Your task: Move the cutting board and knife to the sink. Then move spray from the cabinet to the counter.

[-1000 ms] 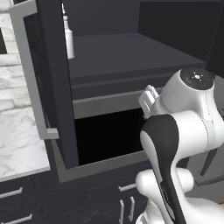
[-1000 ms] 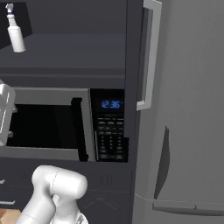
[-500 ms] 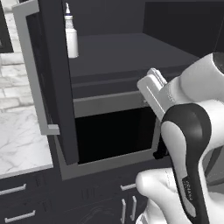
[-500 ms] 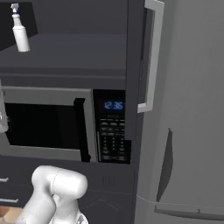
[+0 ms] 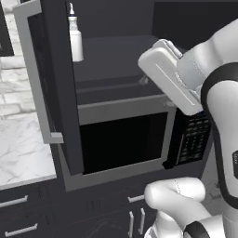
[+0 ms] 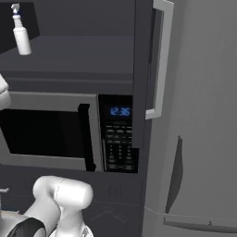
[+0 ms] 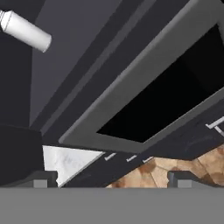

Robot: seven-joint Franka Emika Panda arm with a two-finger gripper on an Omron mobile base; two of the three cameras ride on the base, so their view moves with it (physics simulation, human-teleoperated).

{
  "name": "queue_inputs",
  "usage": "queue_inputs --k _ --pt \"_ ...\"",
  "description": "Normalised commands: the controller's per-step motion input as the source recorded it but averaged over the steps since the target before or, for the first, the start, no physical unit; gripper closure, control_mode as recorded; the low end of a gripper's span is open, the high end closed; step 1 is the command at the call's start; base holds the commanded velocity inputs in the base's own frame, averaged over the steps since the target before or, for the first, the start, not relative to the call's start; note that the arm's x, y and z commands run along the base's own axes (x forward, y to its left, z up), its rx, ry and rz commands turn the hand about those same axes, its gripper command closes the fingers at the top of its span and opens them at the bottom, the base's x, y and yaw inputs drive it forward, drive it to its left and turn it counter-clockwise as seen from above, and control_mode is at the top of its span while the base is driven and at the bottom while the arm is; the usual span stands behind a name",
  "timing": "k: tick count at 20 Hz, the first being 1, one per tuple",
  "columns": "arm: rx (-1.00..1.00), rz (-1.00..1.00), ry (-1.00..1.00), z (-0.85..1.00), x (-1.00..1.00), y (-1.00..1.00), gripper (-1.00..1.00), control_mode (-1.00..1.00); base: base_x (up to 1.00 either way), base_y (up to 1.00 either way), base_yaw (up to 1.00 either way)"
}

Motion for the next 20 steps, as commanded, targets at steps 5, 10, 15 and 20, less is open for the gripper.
queue_inputs --k 5,10,15,20 --pt "-0.33 0.48 -0.07 0.19 -0.01 0.46 -1.00 -1.00 0.00 0.00 0.00" --pt "-0.37 0.32 -0.57 0.00 -0.38 0.04 -1.00 -1.00 0.00 0.00 0.00" --pt "-0.17 0.18 -0.71 0.01 -0.25 0.00 -1.00 -1.00 0.00 0.00 0.00" --pt "-0.04 0.12 -0.60 -0.06 -0.26 -0.02 -1.00 -1.00 0.00 0.00 0.00"
